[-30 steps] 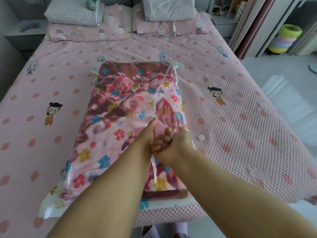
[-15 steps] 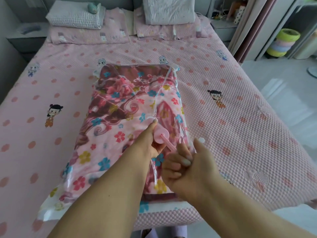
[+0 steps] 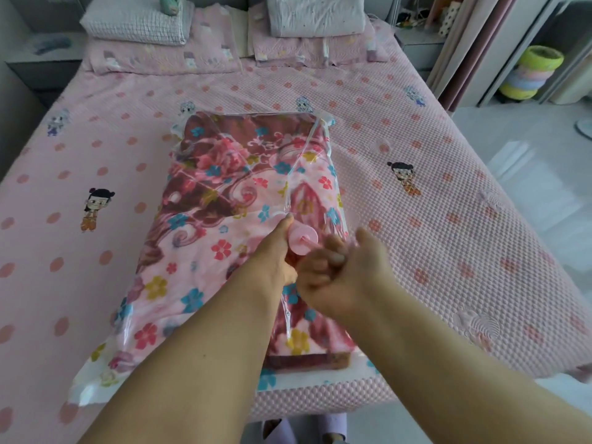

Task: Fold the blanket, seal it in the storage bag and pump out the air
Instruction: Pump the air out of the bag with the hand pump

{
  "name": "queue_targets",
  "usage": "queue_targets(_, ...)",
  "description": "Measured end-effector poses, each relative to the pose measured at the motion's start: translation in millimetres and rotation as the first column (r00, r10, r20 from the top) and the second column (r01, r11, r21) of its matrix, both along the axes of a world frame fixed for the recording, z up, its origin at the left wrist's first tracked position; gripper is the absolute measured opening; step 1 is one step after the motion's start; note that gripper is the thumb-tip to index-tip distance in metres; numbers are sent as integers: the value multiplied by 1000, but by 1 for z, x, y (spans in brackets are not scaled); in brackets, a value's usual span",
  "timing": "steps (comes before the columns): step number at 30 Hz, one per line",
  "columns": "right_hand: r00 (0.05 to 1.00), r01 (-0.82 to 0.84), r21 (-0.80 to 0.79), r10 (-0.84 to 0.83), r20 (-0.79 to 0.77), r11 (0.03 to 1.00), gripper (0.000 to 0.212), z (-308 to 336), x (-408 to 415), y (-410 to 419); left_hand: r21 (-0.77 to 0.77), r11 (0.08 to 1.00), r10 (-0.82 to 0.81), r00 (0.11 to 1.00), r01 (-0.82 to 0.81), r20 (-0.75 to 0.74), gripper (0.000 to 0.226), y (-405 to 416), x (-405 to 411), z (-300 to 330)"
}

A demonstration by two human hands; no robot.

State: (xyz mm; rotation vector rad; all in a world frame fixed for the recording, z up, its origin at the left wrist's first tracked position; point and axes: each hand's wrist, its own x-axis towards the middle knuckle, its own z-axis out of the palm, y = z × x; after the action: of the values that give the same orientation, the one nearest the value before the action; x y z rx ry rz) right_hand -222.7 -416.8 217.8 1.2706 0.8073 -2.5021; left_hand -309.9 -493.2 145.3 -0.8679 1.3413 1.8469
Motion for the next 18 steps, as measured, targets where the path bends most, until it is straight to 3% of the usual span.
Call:
queue_targets(2, 999, -50, 87, 48, 25, 995, 61, -7, -24, -9, 55, 996, -63, 998, 65, -26, 53, 2, 2, 4)
queue_targets(4, 989, -91, 264, 117, -85, 960, 60, -16, -14, -1, 75, 994, -75, 996, 79, -47, 54, 2, 1, -2)
queue_targets(6, 981, -140, 168, 160, -111, 976, 60, -1, 6, -2, 53, 999, -10, 1000, 10, 3, 48, -1, 0, -9)
queue_targets(8, 996, -77, -2, 77, -39, 997, 63, 12, 24, -2, 7, 997, 82, 997, -82, 11, 54, -3, 2, -10)
queue_targets(11, 999, -30, -2, 30, 16, 1000, 66, 1, 4, 7, -25, 1000, 1, 1000, -1, -25, 51, 1, 2, -4)
queue_targets(13, 999, -29, 10, 28, 46, 1000, 65, -4, -23, -1, 45, 996, -78, 996, 80, -37, 52, 7, 6, 3)
queue_targets(15, 994, -99, 205, 106, -27, 974, 64, -16, -25, 1, 66, 997, -47, 998, 49, -28, 54, 8, 5, -2)
queue_targets(16, 989, -114, 218, 132, -73, 969, 64, -16, -17, 1, 15, 998, -53, 998, 54, -28, 52, 6, 2, -7)
queue_targets(18, 983, -152, 55, 157, -95, 987, 63, 0, 6, -1, -51, 999, -13, 999, 11, -36, 49, 0, 1, -10)
